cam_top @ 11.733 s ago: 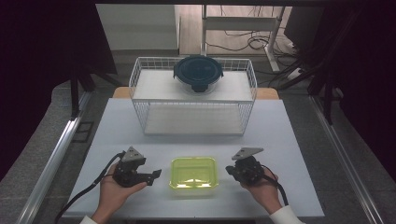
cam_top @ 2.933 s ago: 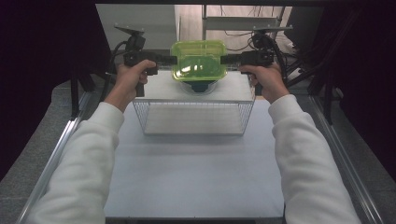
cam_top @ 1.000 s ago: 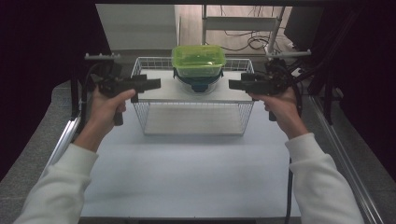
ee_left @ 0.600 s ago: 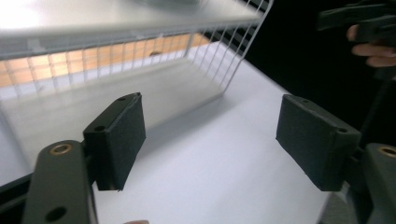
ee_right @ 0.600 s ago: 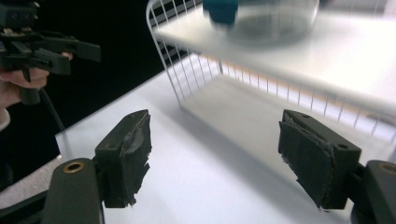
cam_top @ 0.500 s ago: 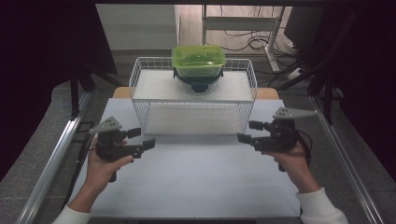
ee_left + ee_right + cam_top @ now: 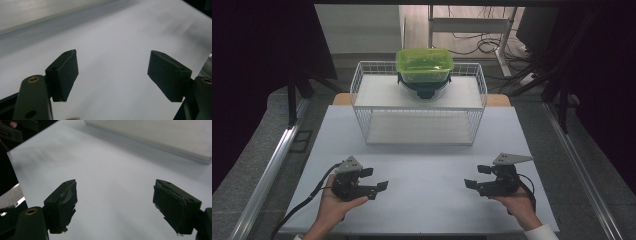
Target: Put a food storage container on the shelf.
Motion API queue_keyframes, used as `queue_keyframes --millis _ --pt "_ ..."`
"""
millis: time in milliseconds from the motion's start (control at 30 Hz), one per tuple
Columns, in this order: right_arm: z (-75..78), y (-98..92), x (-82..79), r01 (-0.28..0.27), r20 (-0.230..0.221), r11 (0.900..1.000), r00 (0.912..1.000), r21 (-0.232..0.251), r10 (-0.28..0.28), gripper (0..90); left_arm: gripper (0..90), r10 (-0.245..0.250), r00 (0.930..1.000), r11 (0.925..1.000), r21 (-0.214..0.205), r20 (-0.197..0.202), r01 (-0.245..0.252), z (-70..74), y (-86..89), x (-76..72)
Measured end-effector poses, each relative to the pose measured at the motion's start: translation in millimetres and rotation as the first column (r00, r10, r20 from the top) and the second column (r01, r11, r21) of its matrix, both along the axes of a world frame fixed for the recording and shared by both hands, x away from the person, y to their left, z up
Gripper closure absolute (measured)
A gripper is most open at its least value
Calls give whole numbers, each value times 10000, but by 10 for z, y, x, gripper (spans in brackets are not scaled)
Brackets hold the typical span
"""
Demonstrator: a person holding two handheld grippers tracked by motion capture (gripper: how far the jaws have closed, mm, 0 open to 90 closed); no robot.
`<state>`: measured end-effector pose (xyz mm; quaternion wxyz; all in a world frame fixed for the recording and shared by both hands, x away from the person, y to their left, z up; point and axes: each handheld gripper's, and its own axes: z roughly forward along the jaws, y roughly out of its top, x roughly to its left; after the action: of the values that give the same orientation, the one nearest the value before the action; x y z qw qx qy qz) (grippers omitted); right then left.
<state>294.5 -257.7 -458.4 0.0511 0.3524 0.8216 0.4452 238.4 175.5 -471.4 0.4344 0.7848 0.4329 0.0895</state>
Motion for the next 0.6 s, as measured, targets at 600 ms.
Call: queue_keyframes --millis 600 --pt "-83 -21 -25 82 21 9999 10000 -92 -82 188 231 240 9997 9996 -126 -84 -241 -44 19 65"
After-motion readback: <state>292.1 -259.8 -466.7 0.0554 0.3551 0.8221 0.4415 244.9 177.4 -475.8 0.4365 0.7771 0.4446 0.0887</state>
